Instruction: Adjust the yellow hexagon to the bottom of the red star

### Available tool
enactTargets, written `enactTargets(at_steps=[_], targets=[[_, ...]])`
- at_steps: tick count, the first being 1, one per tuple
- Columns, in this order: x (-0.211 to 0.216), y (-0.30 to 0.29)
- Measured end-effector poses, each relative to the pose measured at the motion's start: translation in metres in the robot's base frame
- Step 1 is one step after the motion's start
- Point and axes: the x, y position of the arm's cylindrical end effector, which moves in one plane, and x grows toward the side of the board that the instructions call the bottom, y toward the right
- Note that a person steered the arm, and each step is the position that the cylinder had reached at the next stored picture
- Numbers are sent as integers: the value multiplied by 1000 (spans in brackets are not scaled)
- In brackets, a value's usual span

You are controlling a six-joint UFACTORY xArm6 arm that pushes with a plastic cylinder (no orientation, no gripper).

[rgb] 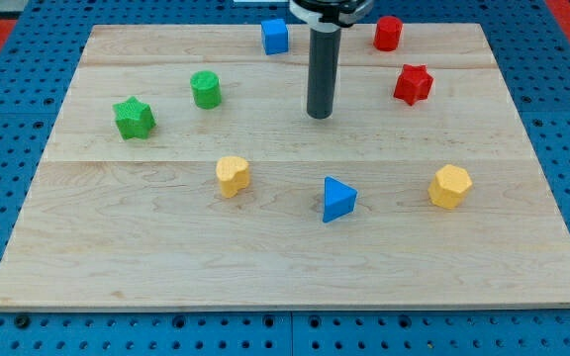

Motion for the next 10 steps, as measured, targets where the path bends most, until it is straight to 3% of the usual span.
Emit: enactTargets(at_steps=[2,4,6,7,8,10], targets=[[0,14],[12,126],[86,194],[125,192],[137,187],[131,138]])
